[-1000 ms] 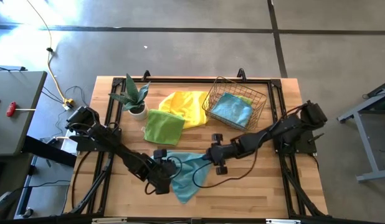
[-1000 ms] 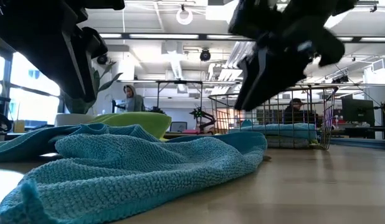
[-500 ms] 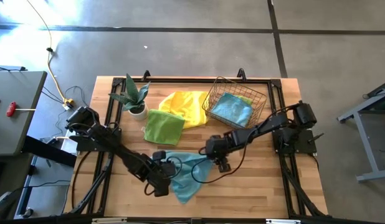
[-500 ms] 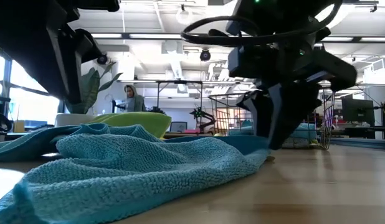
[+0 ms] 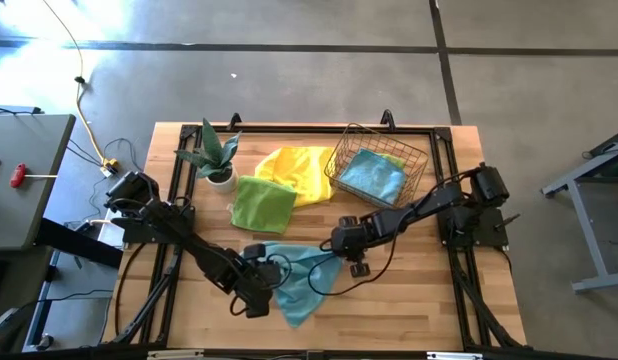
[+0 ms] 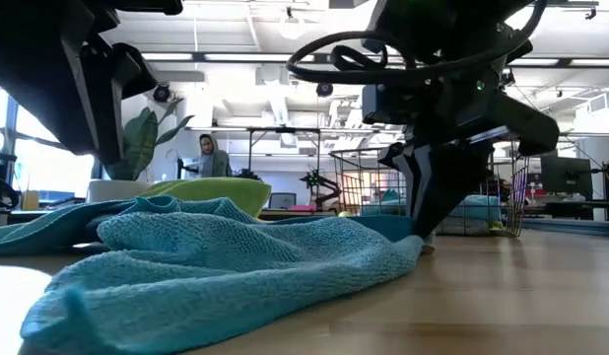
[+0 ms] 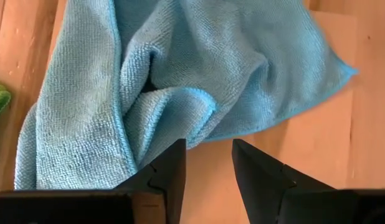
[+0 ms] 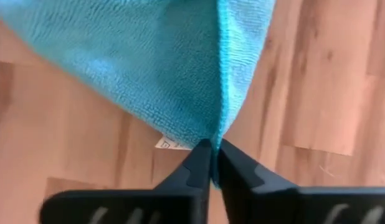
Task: Fold microfiber towels
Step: Fold the blue microfiber towel
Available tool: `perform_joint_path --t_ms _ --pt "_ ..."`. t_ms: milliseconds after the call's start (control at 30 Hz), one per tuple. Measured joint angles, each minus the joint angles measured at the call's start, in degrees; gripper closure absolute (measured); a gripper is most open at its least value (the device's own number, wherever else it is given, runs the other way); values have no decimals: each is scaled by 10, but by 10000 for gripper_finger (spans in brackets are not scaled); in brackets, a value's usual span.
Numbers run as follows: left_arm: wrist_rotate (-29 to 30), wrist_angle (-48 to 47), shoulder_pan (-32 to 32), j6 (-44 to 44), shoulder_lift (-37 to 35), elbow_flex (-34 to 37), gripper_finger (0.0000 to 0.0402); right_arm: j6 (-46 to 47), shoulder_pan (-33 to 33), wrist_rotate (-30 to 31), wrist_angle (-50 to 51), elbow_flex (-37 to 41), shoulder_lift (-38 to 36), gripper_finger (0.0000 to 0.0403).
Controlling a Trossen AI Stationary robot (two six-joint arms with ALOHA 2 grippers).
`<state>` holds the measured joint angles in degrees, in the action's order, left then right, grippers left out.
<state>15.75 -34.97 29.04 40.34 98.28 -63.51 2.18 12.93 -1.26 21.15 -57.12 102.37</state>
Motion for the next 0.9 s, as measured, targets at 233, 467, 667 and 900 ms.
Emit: perform_joint_path --t_ms 233,467,667,900 --pt "37 -24 0 -28 0 0 280 56 0 53 43 -6 -5 397" --pt "239 27 -3 -66 0 0 280 87 8 55 100 -39 -40 401" --pt "272 185 -26 -172 0 29 280 136 21 42 130 -86 -53 402" --pt "269 342 -58 -275 9 38 280 172 29 42 196 -147 -53 402"
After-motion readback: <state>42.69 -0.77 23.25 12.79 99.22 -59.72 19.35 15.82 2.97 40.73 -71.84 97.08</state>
